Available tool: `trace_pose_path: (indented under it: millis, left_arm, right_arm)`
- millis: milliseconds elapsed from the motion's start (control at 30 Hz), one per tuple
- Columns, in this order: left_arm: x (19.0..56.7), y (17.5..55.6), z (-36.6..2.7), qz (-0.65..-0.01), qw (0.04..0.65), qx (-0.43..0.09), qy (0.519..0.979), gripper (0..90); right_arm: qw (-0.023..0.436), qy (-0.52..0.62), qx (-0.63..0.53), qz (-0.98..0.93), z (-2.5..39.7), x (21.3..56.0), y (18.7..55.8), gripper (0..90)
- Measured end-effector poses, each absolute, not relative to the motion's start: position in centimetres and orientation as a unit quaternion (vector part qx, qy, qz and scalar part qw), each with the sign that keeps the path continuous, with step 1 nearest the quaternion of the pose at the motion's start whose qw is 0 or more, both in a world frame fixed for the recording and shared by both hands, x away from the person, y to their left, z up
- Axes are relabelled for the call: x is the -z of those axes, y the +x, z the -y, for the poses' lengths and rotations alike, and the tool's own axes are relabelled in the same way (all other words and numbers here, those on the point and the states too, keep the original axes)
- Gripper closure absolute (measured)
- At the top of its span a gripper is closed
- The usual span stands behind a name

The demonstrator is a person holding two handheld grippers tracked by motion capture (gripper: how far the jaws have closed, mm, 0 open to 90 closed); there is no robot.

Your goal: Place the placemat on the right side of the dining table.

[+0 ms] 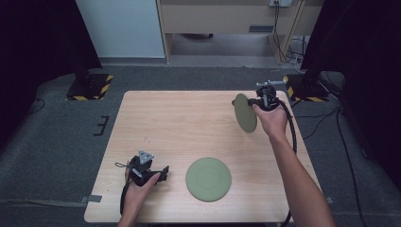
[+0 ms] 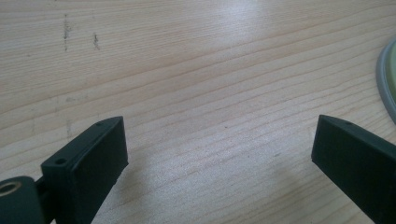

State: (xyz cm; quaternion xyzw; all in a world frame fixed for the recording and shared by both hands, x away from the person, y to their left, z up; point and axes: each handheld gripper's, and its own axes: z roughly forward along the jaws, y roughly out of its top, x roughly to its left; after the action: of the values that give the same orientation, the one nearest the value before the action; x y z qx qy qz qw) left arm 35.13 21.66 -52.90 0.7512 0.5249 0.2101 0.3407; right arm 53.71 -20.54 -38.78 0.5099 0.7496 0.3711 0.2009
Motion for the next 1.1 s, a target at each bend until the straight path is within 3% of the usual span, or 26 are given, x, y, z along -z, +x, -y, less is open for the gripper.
trace_pose_path:
  millis: [1100]
  left_arm:
    - [53.5,35.6,-22.6,-0.55,0.317,-0.215,0.742,3.4]
  right_arm:
    - [0.218,0.552,-0.356,-0.722,26.2,41.0,55.3,85.9]
